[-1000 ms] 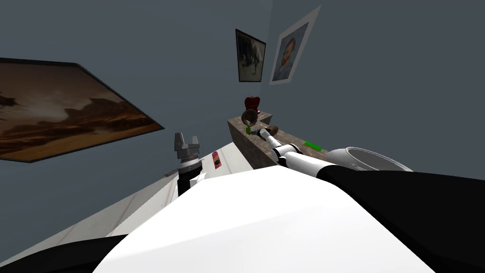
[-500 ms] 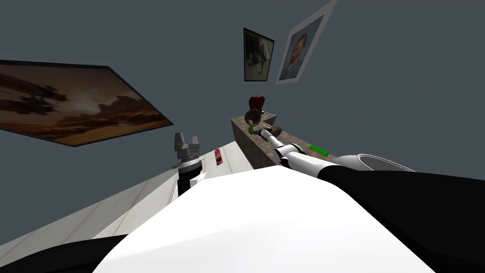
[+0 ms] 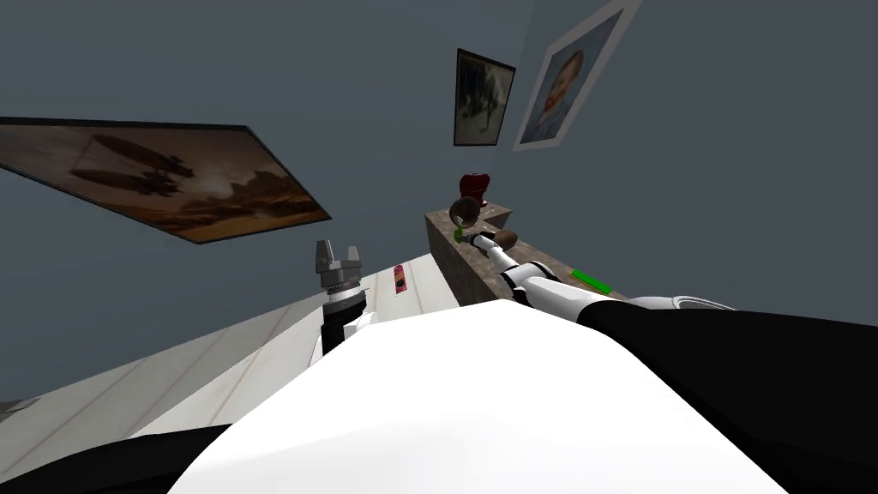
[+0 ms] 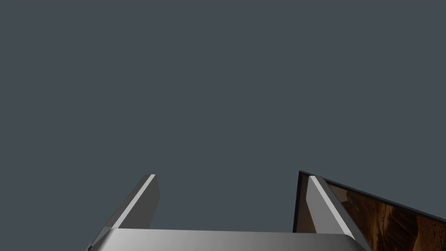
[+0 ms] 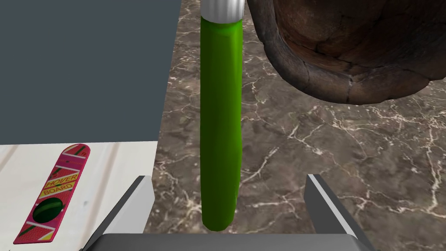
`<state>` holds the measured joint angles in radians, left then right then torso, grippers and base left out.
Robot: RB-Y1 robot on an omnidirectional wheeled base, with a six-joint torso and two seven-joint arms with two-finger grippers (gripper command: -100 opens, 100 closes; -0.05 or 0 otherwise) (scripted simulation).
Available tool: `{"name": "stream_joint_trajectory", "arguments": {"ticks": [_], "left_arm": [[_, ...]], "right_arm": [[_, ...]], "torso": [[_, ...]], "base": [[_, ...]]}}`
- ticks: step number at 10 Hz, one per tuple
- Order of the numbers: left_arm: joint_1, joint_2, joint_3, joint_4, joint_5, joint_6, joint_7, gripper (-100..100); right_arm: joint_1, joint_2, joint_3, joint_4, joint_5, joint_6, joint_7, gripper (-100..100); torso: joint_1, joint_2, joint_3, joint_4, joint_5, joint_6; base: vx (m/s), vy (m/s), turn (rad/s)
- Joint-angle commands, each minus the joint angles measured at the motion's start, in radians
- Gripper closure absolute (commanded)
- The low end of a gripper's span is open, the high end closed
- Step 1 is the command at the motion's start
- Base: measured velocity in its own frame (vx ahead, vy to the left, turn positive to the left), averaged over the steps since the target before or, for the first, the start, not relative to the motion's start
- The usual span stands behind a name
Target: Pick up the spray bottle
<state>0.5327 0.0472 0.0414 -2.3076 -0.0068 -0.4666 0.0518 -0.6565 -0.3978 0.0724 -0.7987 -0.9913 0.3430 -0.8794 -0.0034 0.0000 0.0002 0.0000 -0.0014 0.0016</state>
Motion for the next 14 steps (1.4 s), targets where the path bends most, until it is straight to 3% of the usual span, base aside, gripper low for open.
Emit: {"name": "stream_joint_trajectory", "arguments": {"ticks": [1, 4, 5, 8, 9, 10, 14], "left_arm": [[0.0, 0.0, 0.0, 0.0, 0.0, 0.0, 0.0, 0], [0.0, 0.0, 0.0, 0.0, 0.0, 0.0, 0.0, 0], [0.0, 0.0, 0.0, 0.0, 0.0, 0.0, 0.0, 0], [0.0, 0.0, 0.0, 0.0, 0.0, 0.0, 0.0, 0], [0.0, 0.0, 0.0, 0.0, 0.0, 0.0, 0.0, 0], [0.0, 0.0, 0.0, 0.0, 0.0, 0.0, 0.0, 0], [0.0, 0.0, 0.0, 0.0, 0.0, 0.0, 0.0, 0]], "right_arm": [[0.015, -0.037, 0.05, -0.003, 0.001, -0.05, -0.05, -100], [0.015, -0.037, 0.053, -0.003, 0.001, -0.066, -0.12, -100], [0.034, -0.07, 0.097, -0.024, 0.026, -0.115, -0.152, -100], [0.034, -0.07, 0.097, -0.024, 0.026, -0.115, -0.217, -100], [0.034, -0.069, 0.097, -0.024, 0.026, -0.115, -0.202, -100], [0.034, -0.069, 0.097, -0.023, 0.026, -0.115, -0.206, 100], [0.033, -0.069, 0.097, -0.024, 0.026, -0.115, -0.206, 100]], "torso": [[0.0, 0.0, 0.0, 0.0, 0.0, 0.0], [0.002, -0.002, -0.001, 0.0, 0.0, 0.001], [0.005, -0.004, -0.002, -0.001, 0.001, 0.001], [0.002, -0.003, -0.002, -0.001, 0.0, 0.001], [0.004, -0.004, -0.002, -0.001, 0.001, 0.001], [0.004, -0.005, -0.003, -0.001, 0.001, 0.001], [0.005, -0.005, -0.003, -0.001, 0.001, 0.001]], "base": [[-0.078, -0.109, 0.379], [-0.018, -0.026, 0.092], [0.001, -0.064, 0.375], [-0.008, -0.035, 0.095], [0.005, 0.005, -0.01], [0.0, 0.0, 0.0], [0.0, 0.0, 0.0]]}}
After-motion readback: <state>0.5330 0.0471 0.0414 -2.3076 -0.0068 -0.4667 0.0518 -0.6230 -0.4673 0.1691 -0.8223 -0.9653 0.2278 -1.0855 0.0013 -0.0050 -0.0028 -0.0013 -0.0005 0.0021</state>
